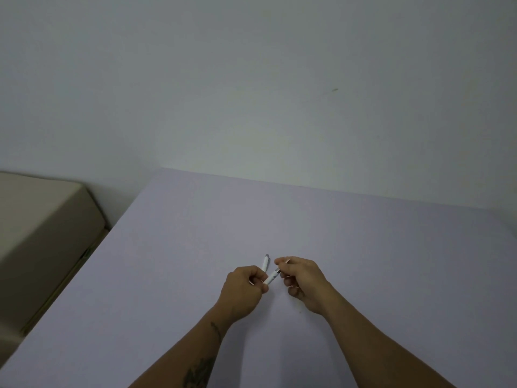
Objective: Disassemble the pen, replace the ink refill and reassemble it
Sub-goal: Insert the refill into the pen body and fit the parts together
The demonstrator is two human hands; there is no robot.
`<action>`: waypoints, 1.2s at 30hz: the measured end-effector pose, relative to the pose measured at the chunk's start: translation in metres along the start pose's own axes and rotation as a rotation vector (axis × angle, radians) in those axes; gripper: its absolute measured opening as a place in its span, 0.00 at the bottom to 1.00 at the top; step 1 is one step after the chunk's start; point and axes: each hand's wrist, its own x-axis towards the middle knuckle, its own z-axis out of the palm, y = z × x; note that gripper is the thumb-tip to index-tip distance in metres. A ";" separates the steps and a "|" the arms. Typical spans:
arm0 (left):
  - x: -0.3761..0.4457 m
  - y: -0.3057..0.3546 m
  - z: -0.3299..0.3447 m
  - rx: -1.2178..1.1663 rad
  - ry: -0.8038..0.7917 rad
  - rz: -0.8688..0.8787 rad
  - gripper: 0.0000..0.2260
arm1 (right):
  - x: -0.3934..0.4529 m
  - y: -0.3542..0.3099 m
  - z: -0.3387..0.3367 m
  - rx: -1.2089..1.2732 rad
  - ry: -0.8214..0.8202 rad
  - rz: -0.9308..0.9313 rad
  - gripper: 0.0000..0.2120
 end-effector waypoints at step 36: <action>0.002 0.001 0.013 0.035 -0.030 -0.020 0.06 | -0.006 0.002 -0.006 -0.003 0.031 0.026 0.07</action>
